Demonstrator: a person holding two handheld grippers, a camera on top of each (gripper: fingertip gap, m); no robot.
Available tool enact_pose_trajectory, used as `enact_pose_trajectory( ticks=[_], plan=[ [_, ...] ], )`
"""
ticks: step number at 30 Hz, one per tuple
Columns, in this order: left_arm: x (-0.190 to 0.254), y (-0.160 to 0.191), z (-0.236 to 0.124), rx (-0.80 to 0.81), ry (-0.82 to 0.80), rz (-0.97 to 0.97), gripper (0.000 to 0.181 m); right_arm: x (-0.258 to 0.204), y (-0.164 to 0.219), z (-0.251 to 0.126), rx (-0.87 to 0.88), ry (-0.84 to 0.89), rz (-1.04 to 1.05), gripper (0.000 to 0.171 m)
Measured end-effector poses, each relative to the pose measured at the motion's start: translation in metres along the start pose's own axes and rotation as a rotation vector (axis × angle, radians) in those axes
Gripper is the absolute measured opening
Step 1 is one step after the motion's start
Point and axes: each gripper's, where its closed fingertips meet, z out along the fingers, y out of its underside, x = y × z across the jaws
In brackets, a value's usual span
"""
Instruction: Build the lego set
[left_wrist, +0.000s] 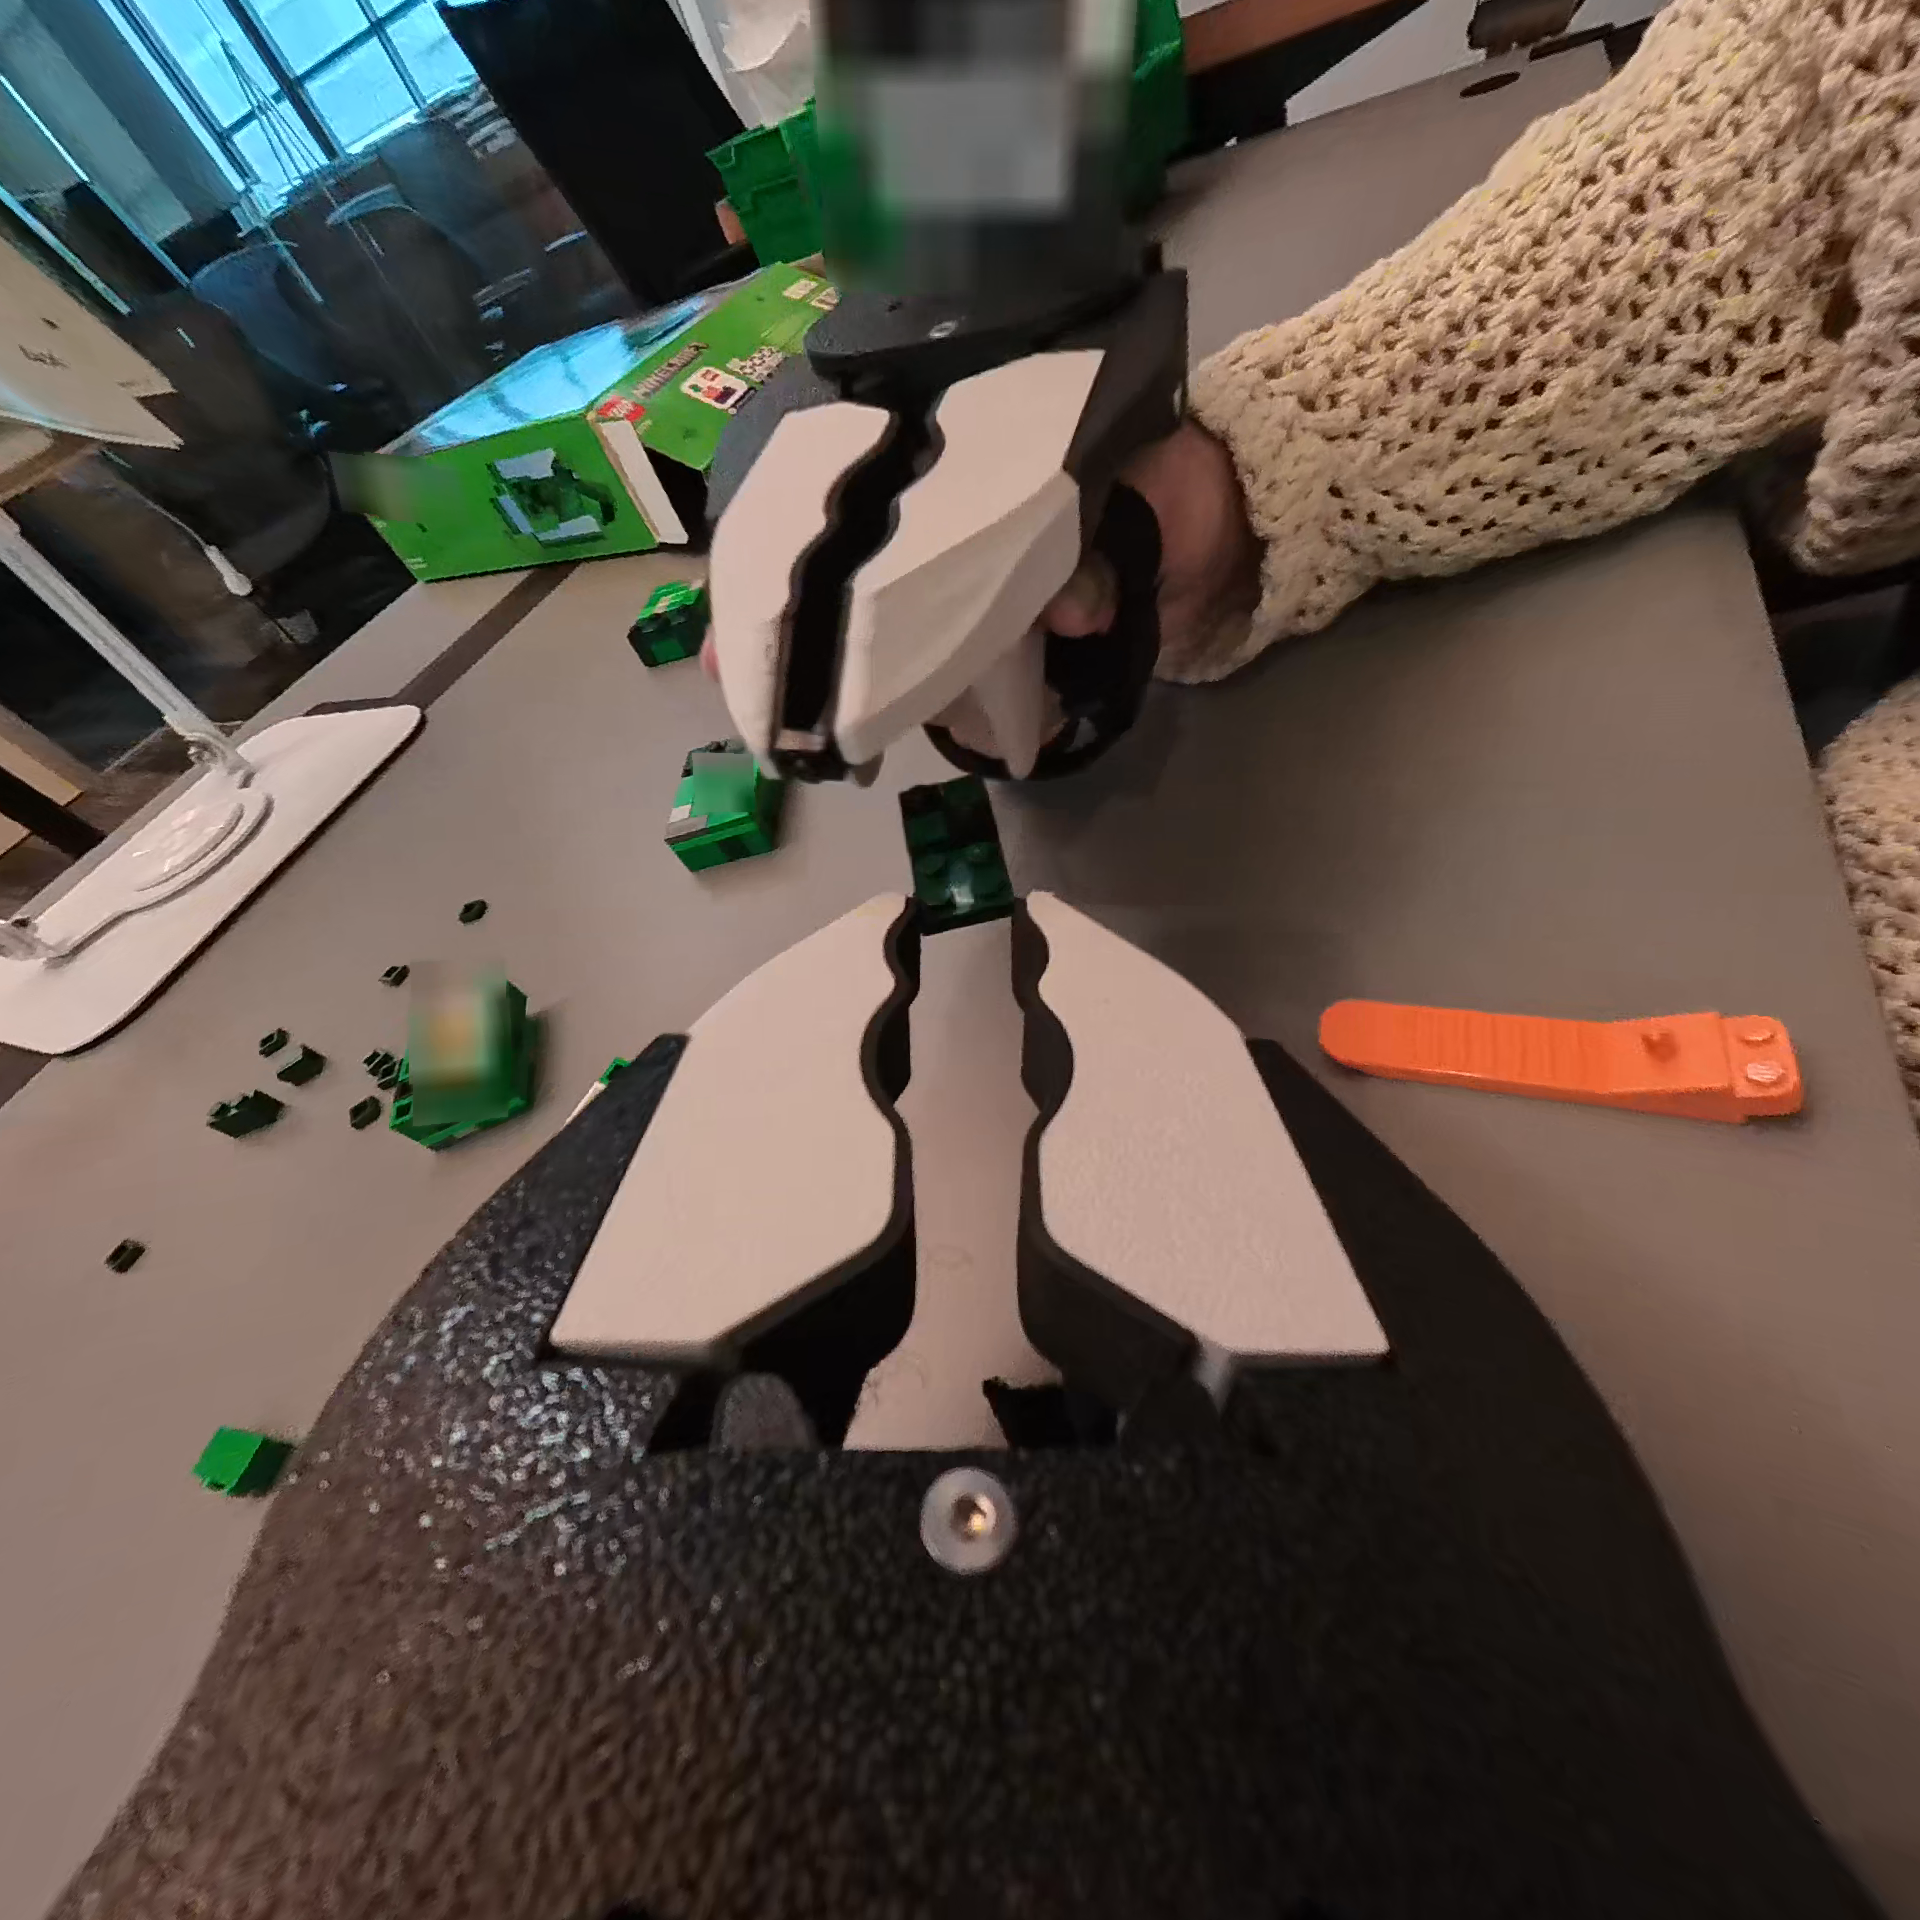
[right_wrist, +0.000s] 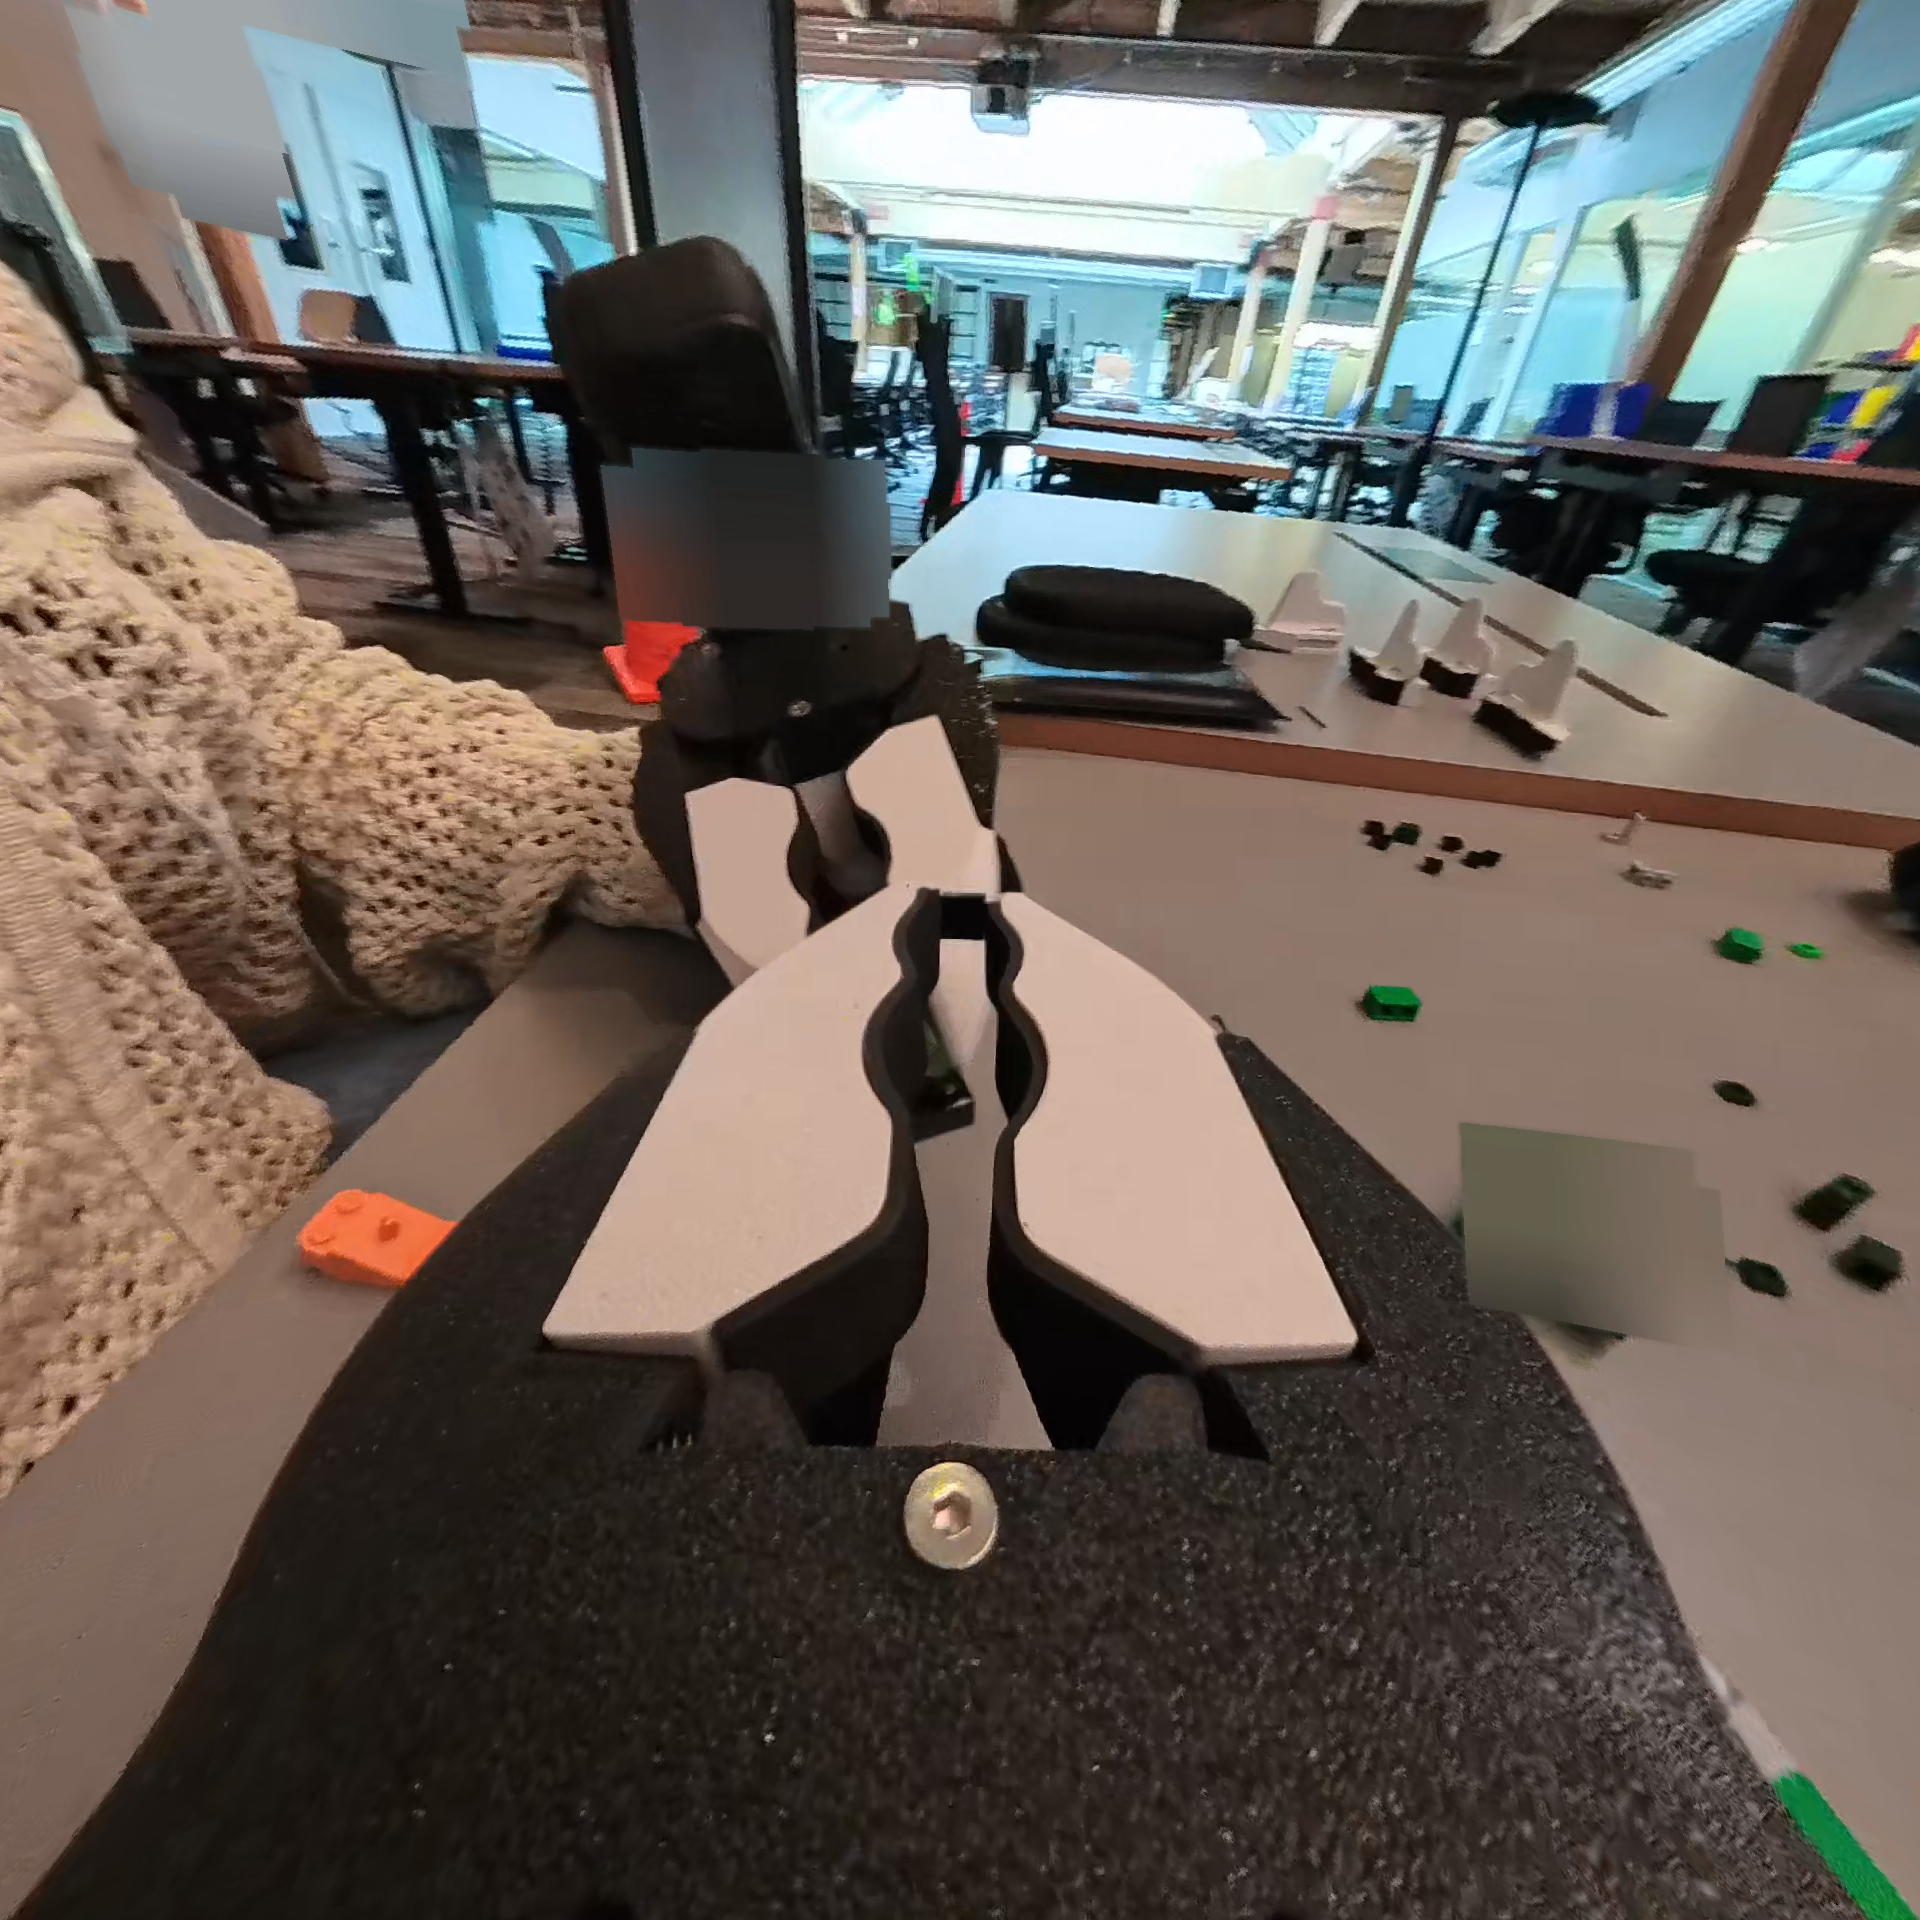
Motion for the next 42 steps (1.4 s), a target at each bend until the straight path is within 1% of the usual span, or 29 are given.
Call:
enact_pose_trajectory(
  ticks=[6,15,25,36,42],
  plan=[
    [-0.002,-0.006,-0.007,0.062,0.005,-0.023,0.016,-0.009,0.015,-0.001,-0.067,-0.07,-0.023,0.008],
    [-0.002,-0.007,-0.01,0.075,0.019,-0.042,0.016,-0.009,0.012,-0.009,-0.071,-0.104,-0.012,0.008],
    [0.001,-0.003,-0.008,0.041,0.043,-0.043,0.016,-0.013,0.022,-0.009,-0.148,-0.127,-0.033,0.008],
    [0.002,-0.006,-0.01,0.044,0.057,-0.044,0.016,-0.016,0.021,-0.011,-0.195,-0.145,-0.048,0.012],
    [0.011,-0.013,-0.013,0.091,0.122,-0.038,0.016,-0.022,0.02,-0.02,-0.223,-0.201,-0.086,0.012]
  ],
)
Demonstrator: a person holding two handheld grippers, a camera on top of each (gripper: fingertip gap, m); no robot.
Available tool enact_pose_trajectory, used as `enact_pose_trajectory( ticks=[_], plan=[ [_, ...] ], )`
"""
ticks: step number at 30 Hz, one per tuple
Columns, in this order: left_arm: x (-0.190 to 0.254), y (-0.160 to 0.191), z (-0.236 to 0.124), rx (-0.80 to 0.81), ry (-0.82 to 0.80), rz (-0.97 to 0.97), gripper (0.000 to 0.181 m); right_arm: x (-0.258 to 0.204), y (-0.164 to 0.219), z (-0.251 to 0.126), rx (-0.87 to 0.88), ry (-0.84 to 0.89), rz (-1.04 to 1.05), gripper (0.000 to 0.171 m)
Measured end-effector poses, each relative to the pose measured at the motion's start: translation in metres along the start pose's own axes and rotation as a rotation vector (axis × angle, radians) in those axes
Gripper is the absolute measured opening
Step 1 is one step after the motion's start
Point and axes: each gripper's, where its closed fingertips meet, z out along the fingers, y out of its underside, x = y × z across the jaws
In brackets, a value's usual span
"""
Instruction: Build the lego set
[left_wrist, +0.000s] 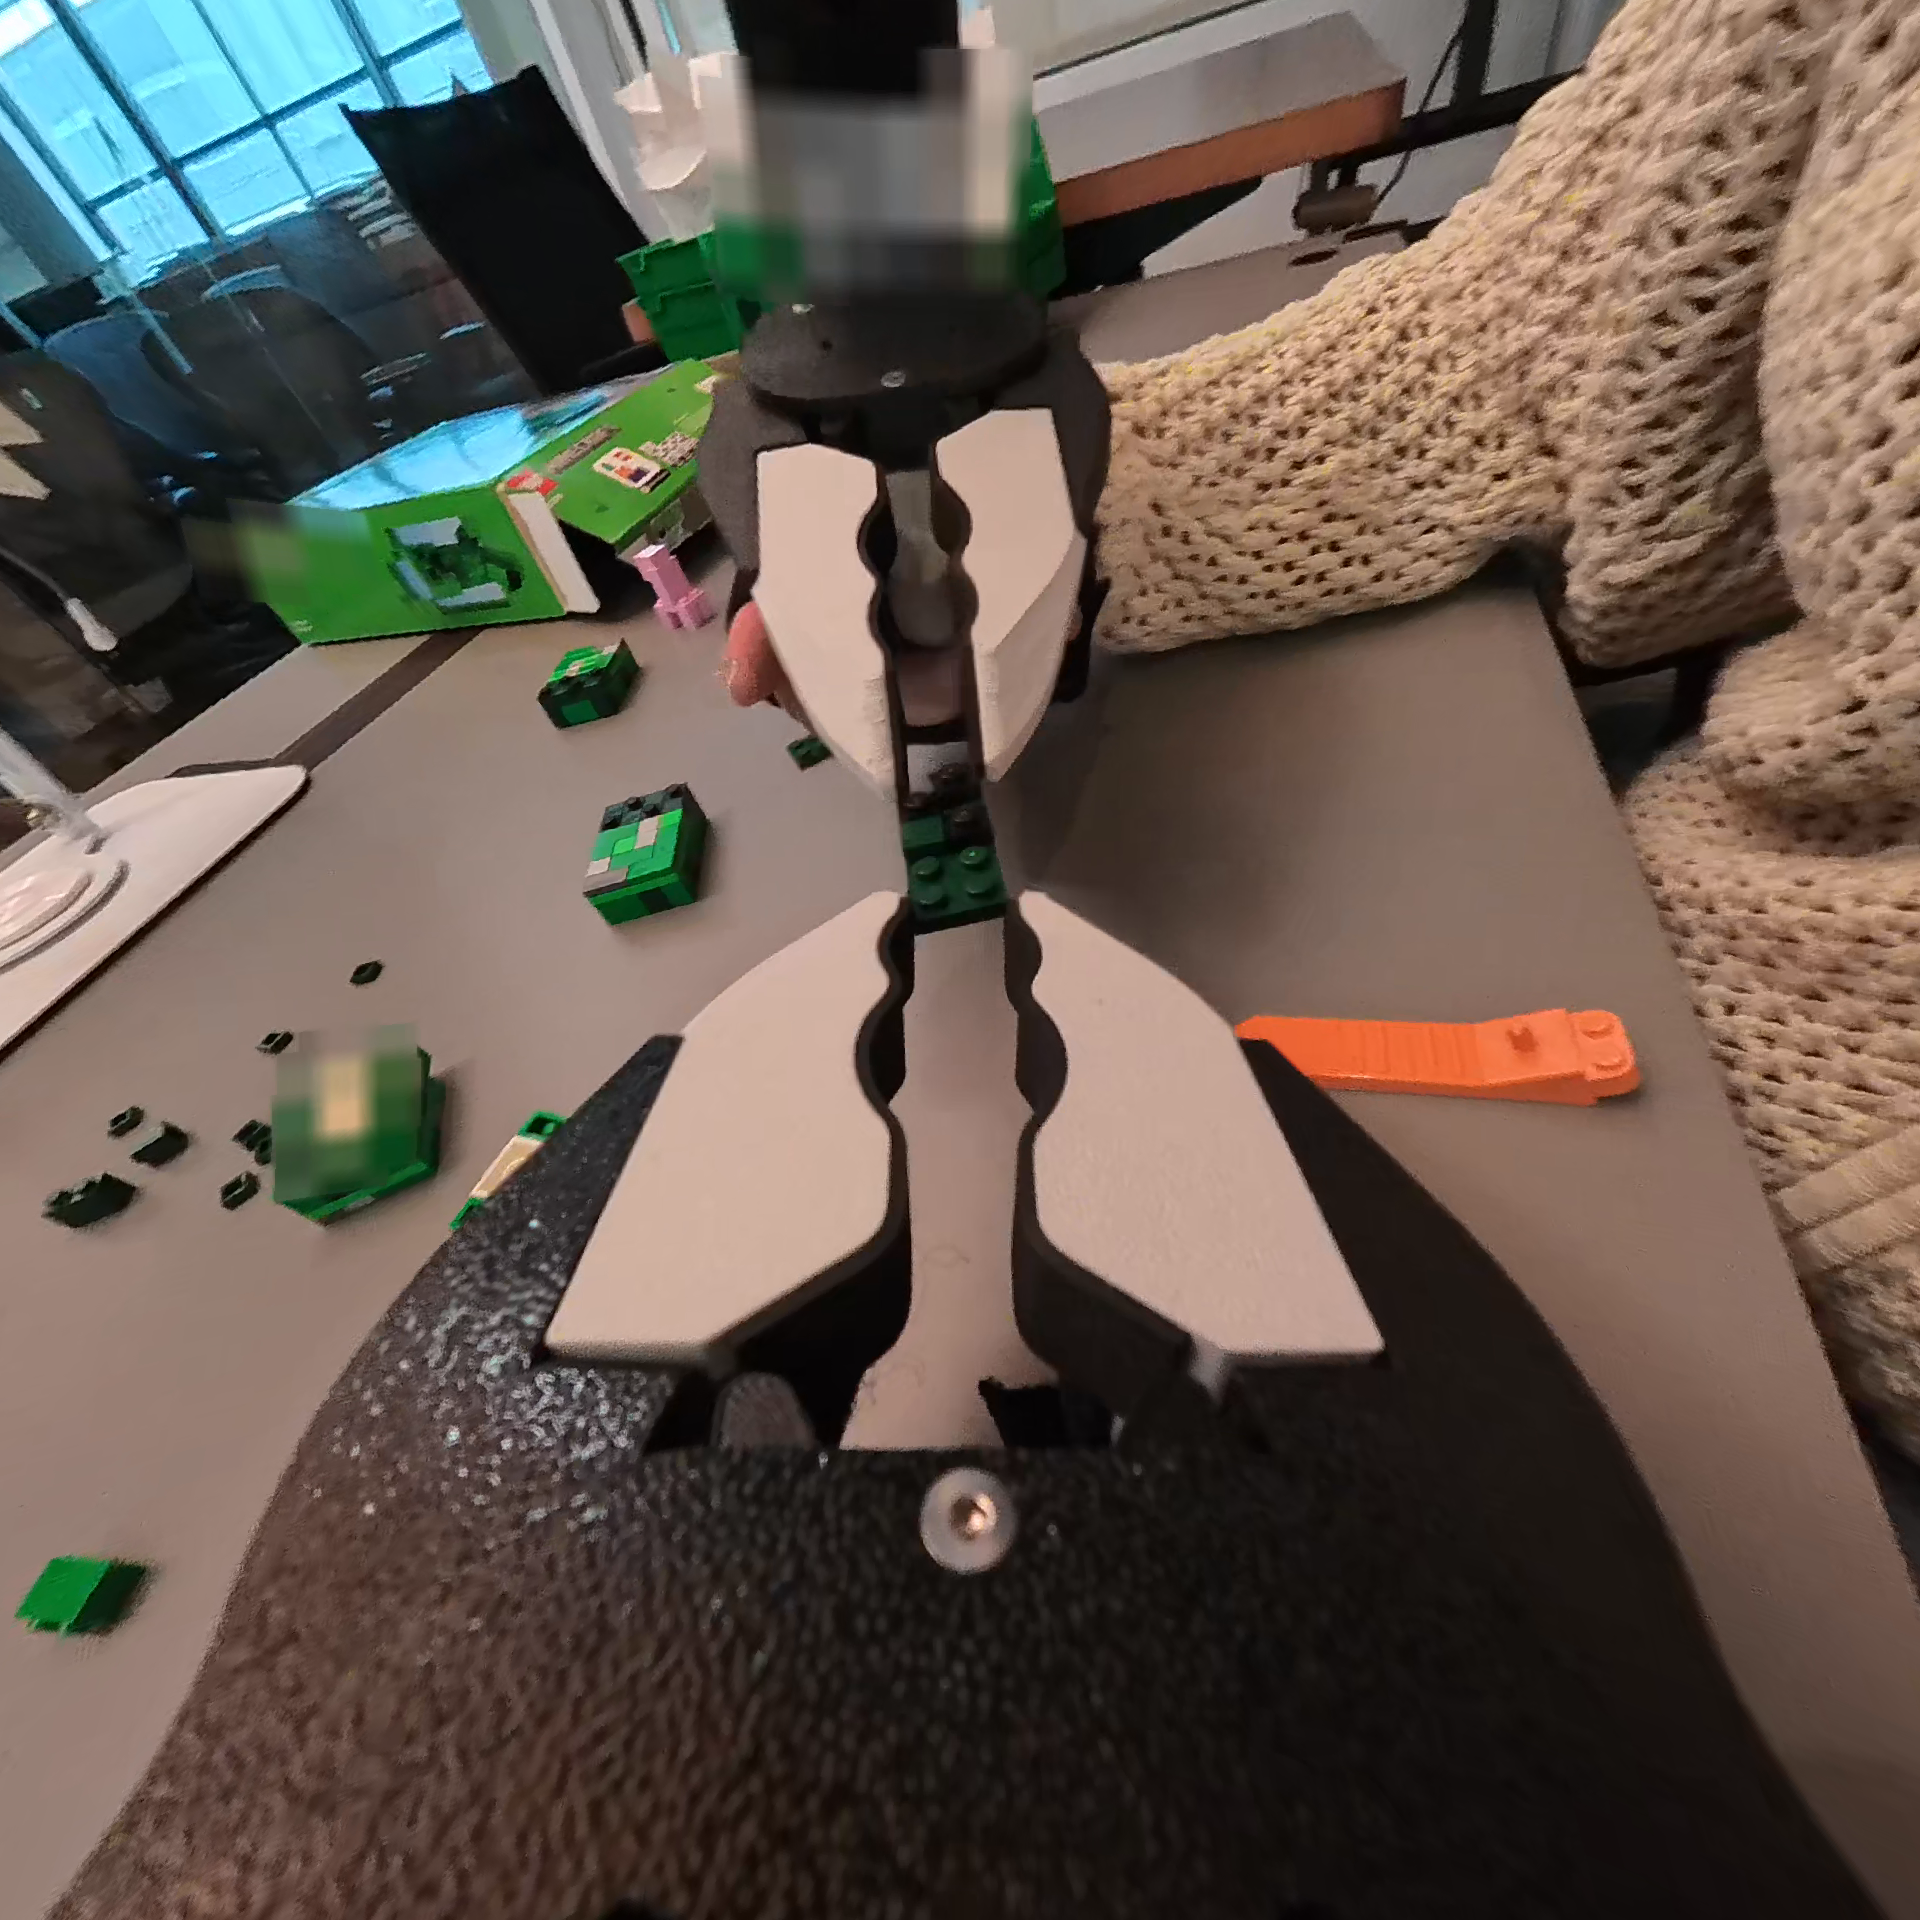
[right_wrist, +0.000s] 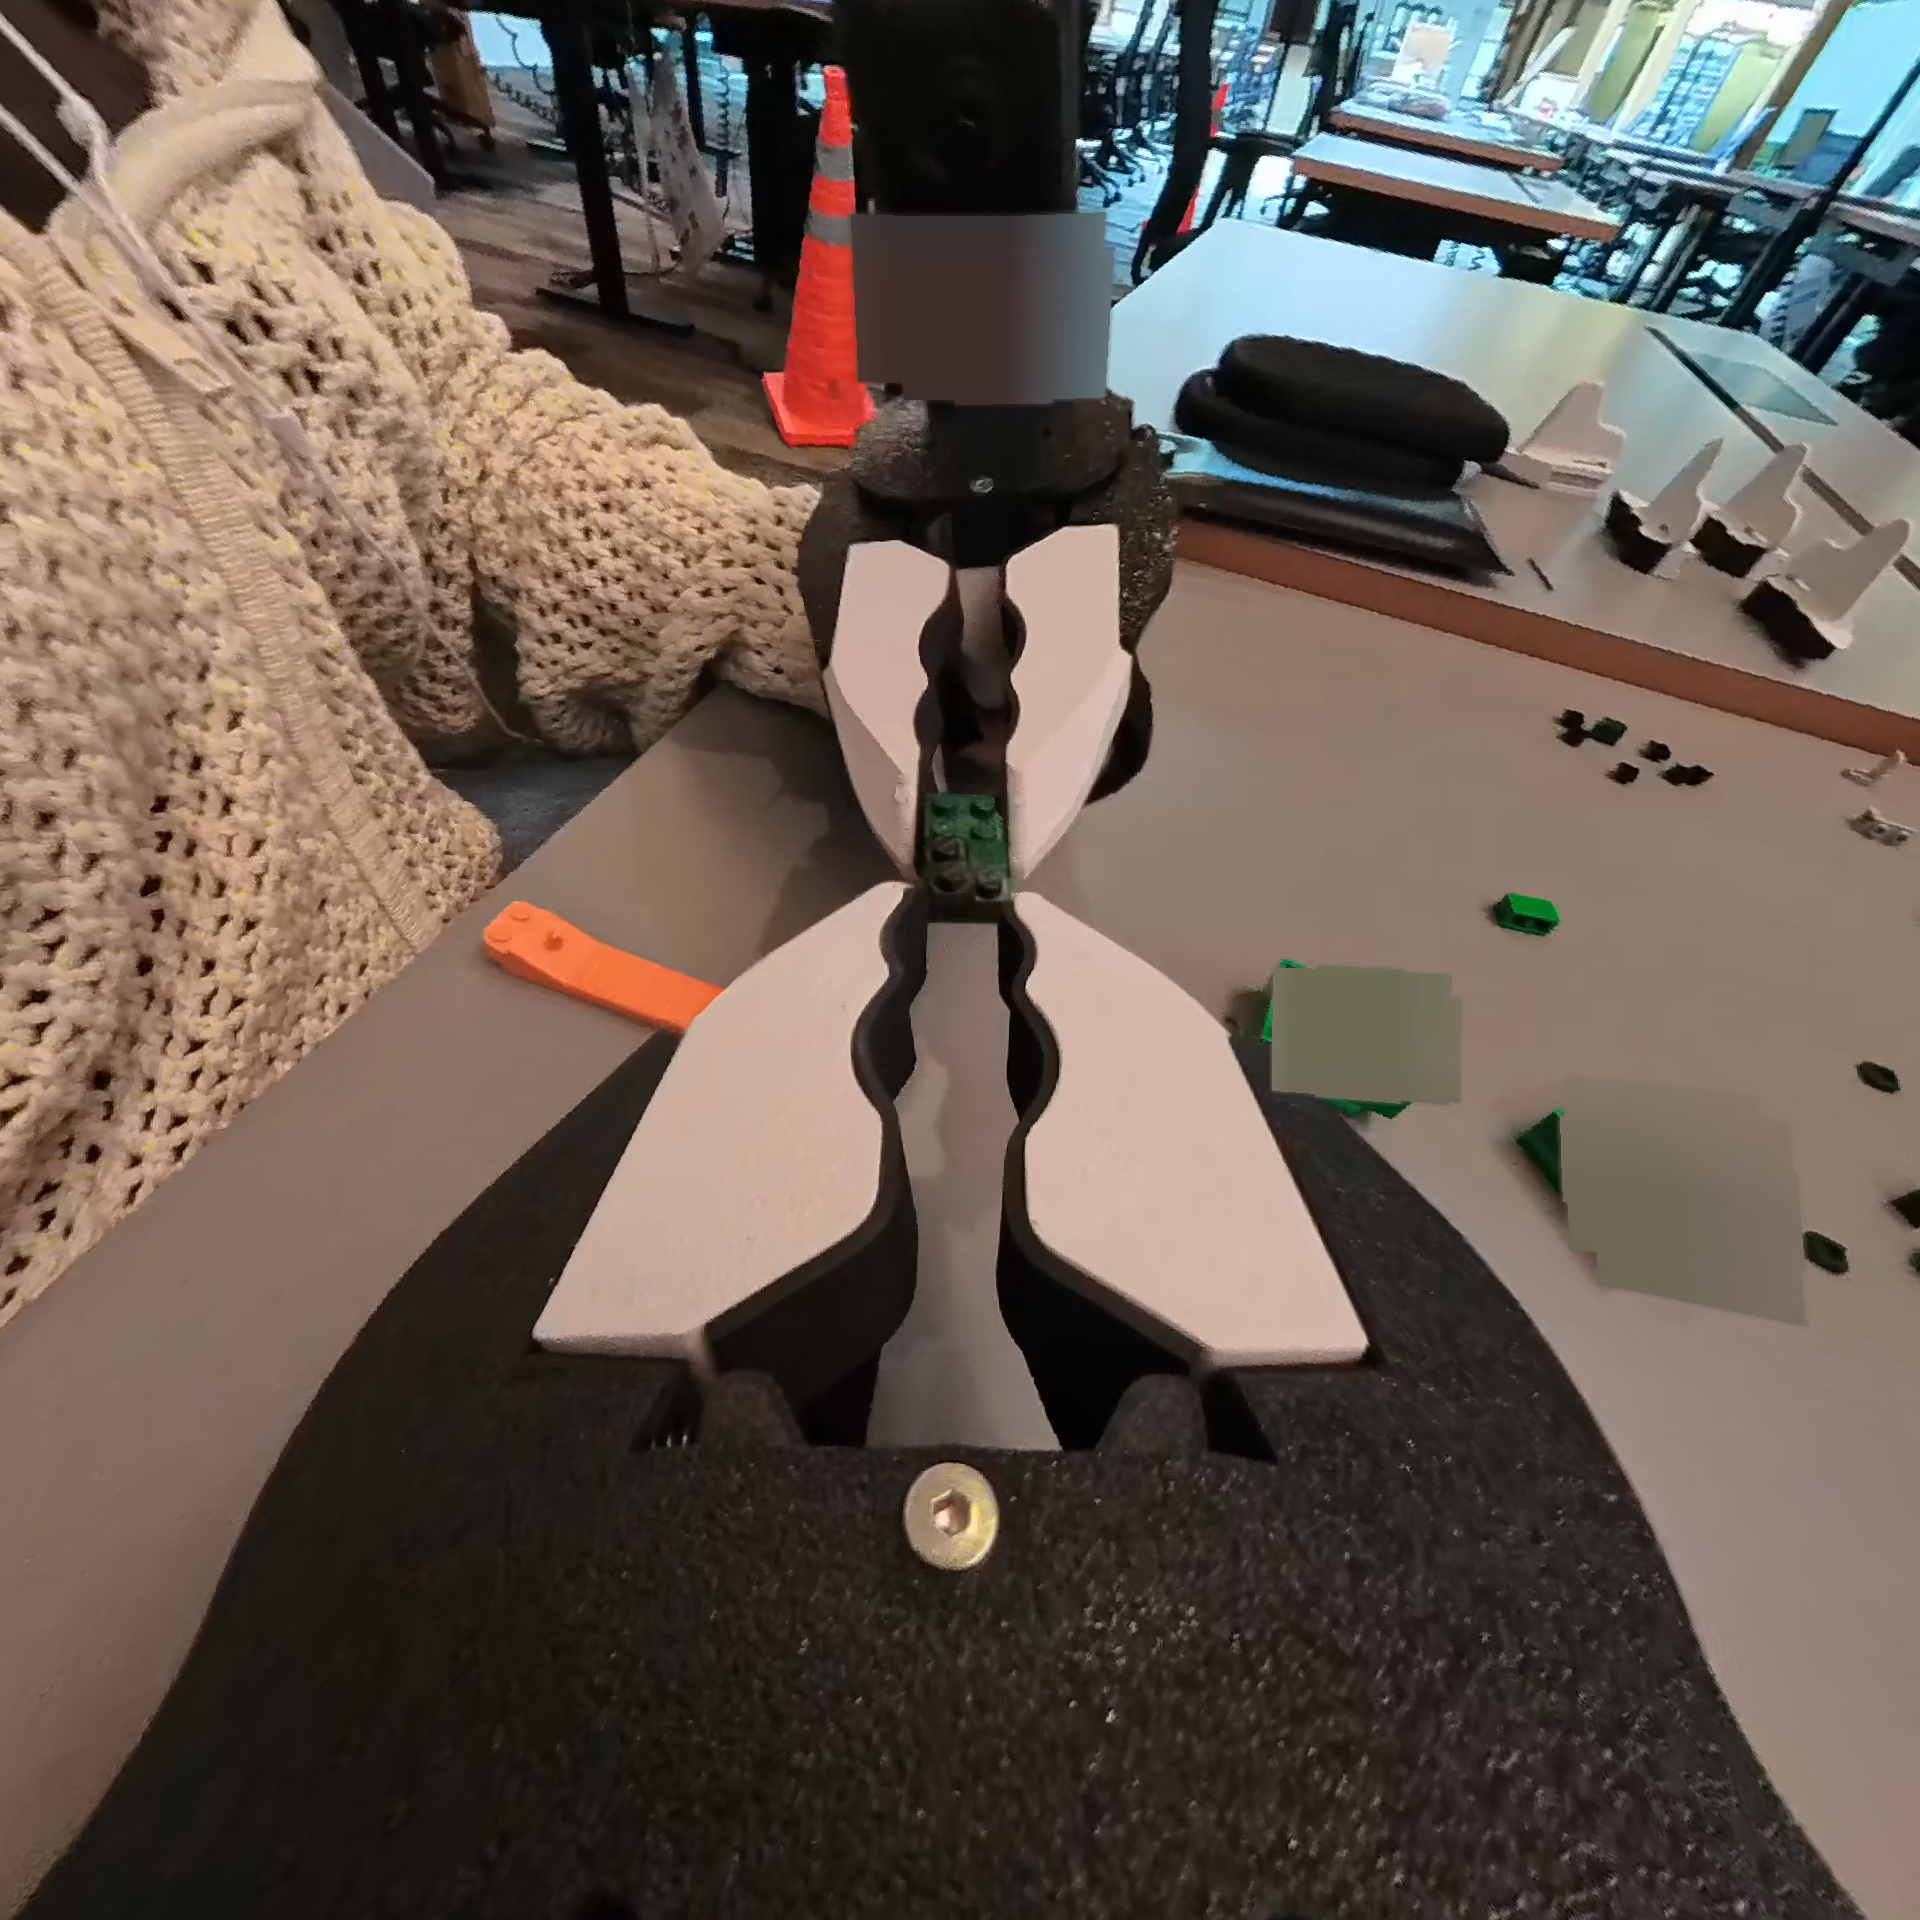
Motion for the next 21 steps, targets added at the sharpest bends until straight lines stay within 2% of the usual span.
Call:
enact_pose_trajectory(
  ticks=[7,21],
  plan=[
    [0.01,-0.003,0.001,0.013,0.065,0.013,0.016,-0.013,-0.007,0.0,0.007,-0.076,-0.011,0.012],
    [0.006,-0.005,-0.001,0.026,0.052,-0.009,0.016,-0.009,-0.007,0.002,-0.019,-0.013,-0.079,0.008]
  ],
)
